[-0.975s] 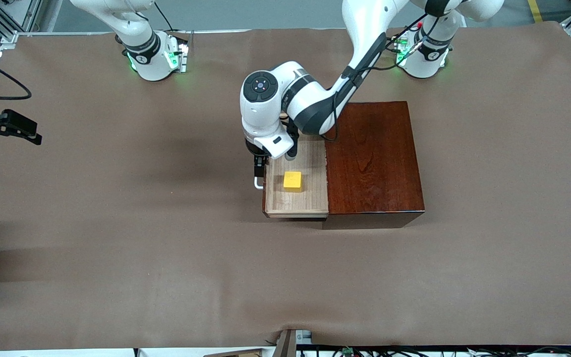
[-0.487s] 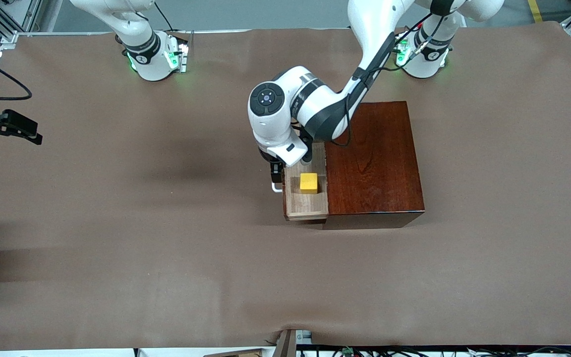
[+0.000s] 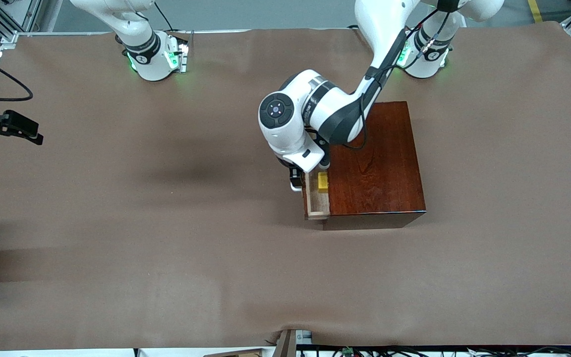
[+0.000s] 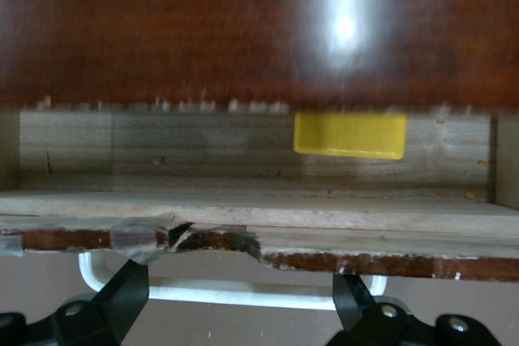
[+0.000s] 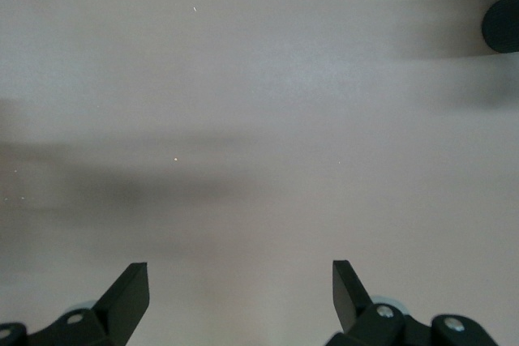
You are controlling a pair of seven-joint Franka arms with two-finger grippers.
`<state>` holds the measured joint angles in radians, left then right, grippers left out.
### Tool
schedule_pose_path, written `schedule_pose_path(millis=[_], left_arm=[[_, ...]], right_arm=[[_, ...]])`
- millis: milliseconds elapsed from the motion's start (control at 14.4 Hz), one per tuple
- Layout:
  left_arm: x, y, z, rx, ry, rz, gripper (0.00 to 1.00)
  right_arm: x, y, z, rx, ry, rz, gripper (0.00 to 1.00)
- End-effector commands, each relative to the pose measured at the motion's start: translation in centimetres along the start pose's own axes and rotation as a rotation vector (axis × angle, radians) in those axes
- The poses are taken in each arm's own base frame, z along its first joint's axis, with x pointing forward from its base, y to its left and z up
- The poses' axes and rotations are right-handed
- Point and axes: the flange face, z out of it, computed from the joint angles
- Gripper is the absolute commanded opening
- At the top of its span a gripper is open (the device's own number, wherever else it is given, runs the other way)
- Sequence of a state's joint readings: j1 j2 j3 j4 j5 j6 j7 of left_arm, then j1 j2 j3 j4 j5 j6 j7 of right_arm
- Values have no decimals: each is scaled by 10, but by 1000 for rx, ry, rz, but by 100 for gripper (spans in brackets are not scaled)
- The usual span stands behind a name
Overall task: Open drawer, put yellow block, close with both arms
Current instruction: 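Push the drawer closed into the box with the left gripper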
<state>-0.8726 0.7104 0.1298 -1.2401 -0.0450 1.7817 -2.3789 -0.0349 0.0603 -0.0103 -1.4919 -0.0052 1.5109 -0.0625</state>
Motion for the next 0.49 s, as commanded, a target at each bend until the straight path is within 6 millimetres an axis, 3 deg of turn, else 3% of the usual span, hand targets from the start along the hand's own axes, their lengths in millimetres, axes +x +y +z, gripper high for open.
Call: schedule_pose_path(millis=[0,418], left_arm=[[49,34,-2,-34,93,-48,100],[58,36,-1,-27,142,-56,100]], right_arm=[[-5,-2,-2,-4,-3,16,100],[-6,-2,-1,-3,-6,16,100]])
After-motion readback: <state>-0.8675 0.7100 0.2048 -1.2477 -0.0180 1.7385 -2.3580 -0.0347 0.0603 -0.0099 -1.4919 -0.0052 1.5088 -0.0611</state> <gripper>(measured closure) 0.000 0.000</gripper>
